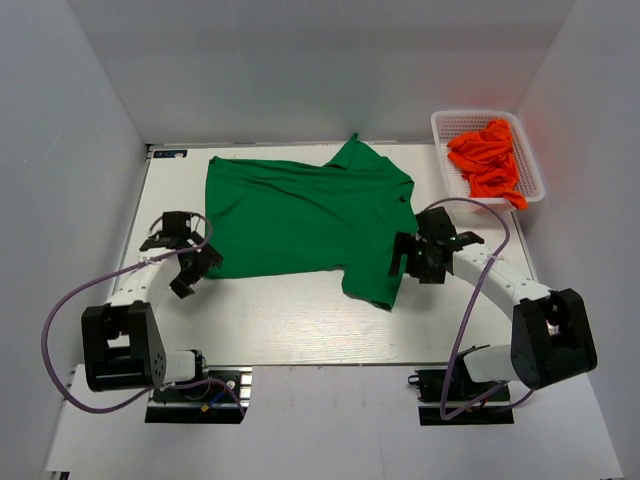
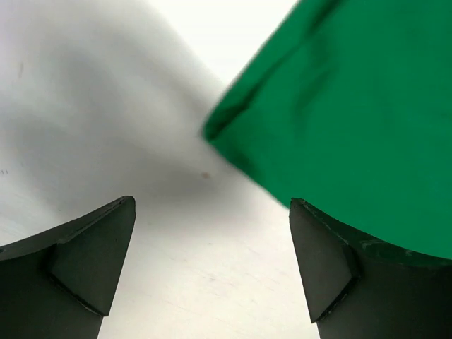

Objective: Fold and stack the t-shirts
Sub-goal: Flatten out the tshirt, then grap the side of the flattened tshirt closest away from the robot with both arms

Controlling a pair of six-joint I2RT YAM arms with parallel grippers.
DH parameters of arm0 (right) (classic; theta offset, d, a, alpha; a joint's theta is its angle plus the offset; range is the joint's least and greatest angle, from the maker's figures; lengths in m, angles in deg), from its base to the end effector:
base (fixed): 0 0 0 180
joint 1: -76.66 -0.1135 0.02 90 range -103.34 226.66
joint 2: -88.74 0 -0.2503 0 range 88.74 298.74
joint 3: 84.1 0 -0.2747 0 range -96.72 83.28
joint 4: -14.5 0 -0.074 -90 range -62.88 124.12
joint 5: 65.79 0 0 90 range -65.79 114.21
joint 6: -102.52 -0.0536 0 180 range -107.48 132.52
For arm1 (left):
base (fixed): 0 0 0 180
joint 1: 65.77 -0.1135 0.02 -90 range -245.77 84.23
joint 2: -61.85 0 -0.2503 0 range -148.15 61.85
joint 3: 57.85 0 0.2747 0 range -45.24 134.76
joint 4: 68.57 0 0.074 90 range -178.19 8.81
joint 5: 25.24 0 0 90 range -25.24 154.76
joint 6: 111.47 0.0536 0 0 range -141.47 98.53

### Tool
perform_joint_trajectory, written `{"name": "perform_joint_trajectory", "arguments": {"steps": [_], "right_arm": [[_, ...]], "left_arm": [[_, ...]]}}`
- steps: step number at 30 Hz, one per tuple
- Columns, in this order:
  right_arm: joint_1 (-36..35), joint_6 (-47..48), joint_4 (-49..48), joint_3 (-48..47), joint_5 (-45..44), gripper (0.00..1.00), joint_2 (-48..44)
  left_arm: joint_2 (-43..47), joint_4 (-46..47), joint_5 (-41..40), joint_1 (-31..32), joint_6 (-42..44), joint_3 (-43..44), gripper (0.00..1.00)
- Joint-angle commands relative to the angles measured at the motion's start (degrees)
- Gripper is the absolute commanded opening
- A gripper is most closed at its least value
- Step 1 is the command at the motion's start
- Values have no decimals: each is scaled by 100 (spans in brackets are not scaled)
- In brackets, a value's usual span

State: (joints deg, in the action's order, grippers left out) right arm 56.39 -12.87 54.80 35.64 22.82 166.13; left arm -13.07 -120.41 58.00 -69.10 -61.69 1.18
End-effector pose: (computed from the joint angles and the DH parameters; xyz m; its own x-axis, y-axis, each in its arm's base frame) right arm 0.2786 0.1015 0.1693 -0.8574 0.1403 -0.4951 0.0371 0.9765 0.2124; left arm 0.2665 0.0218 0.1622 -0.6394 -0.6795 -0.3597 -0.6746 0.7203 -0.1615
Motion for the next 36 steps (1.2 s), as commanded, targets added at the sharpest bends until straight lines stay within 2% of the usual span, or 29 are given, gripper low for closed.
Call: {"name": "perform_joint_trajectory", "arguments": {"steps": [1, 3, 6, 9, 10, 11, 16, 20, 21, 23, 26, 27, 30, 31, 36], "right_arm": [[-21, -379, 307, 219, 656, 90, -285], [-21, -484, 396, 447, 754, 90, -320], [-21, -564, 378, 606, 815, 90, -365], [-29, -599, 449, 694, 903, 90, -338], [-21, -634, 449, 720, 947, 90, -338], [-21, -652, 423, 782, 973, 90, -338], [-20, -696, 62, 853, 1307, 82, -101], [-29, -696, -87, 887, 1790, 67, 154], [-29, -661, -88, 923, 2017, 59, 241], [-3, -494, -18, 958, 2362, 49, 321], [14, -458, 141, 1045, 2520, 8, 383], [23, -545, 272, 1055, 2521, 0, 339], [50, -643, 824, 1134, 2442, 0, 15], [41, -660, 1122, 1134, 2398, 0, -343], [85, -740, 2258, 1020, 1915, 0, -1171]], "left_arm": [[21, 617, 96, -114, -354, -325, 100], [-172, 774, 96, -176, -407, -387, 100], [-506, 1169, 324, -238, -407, -440, 93], [-638, 1469, 483, -291, -460, -563, 84], [-691, 1470, 483, -291, -460, -563, 76], [-691, 1557, 535, -343, -390, -624, 74], [-691, 1821, 676, -343, -319, -836, 54], [-744, 1927, 791, -343, -258, -888, 26], [-744, 1927, 843, -343, -258, -888, 10], [-849, 1997, 904, -343, -258, -888, 0], [-849, 1997, 967, -343, -258, -888, 0], [-849, 1728, 1019, -343, -318, -888, 0], [-560, 886, 931, -343, -582, -827, 0], [-438, 646, 783, -343, -635, -827, 0], [582, -654, 178, -343, -890, -766, 0]]}}
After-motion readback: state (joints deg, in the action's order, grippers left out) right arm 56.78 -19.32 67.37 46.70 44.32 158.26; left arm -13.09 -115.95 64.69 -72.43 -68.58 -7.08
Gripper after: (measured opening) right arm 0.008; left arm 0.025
